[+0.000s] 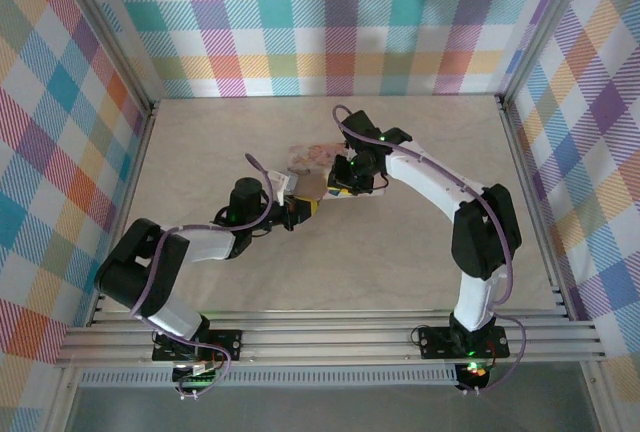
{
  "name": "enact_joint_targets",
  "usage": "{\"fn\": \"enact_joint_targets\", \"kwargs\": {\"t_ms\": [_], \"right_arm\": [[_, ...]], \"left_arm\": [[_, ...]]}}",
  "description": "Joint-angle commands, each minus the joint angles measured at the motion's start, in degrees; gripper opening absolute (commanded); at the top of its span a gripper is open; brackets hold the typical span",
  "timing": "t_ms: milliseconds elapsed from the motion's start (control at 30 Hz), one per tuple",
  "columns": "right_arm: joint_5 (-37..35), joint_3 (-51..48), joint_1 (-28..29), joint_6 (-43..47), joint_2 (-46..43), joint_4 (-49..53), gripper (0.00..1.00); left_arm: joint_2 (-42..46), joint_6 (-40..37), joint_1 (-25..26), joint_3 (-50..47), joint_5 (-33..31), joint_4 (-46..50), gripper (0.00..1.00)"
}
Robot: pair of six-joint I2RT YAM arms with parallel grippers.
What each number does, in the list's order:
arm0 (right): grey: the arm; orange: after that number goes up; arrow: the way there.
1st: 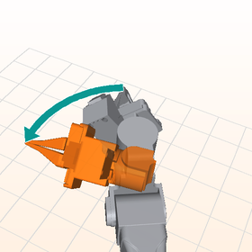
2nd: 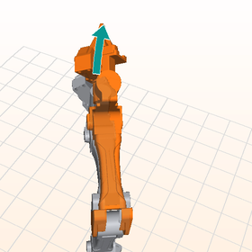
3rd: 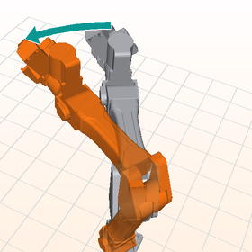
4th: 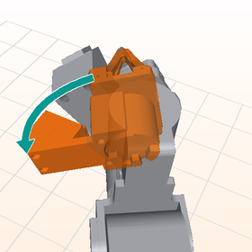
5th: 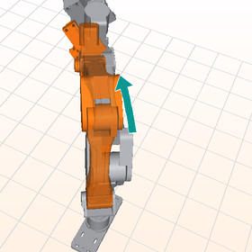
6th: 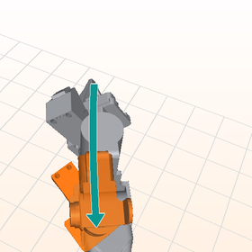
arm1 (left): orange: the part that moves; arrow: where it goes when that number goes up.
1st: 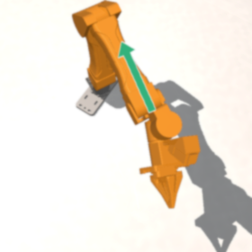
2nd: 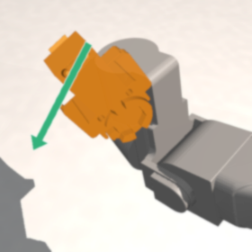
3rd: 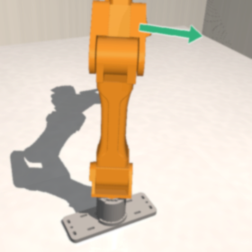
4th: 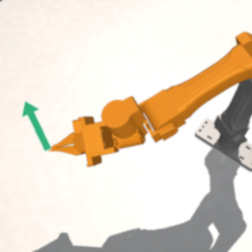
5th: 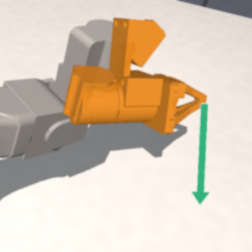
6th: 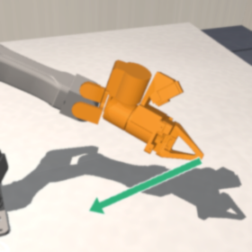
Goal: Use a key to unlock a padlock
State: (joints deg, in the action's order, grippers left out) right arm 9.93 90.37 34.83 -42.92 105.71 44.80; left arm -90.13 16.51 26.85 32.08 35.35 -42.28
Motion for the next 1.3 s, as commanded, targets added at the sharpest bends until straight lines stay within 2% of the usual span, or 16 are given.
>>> {"fn": "enact_joint_targets", "kwargs": {"t_ms": [0, 333, 1267], "right_arm": [[3.1, -0.6, -0.5, -0.9, -3.6, -4.4, 0.0], [4.7, -2.0, -0.8, -2.1, -3.9, -6.6, 0.0], [4.7, -3.4, -1.3, -3.1, -4.5, -7.5, 0.0]], "left_arm": [[-1.0, 1.2, 1.0, 2.0, -0.2, -5.0, 0.0], [-4.2, 2.8, 2.6, 2.6, -0.5, -8.5, 0.0], [-5.0, 2.5, 2.7, 0.6, -2.7, -8.6, 0.0]]}}
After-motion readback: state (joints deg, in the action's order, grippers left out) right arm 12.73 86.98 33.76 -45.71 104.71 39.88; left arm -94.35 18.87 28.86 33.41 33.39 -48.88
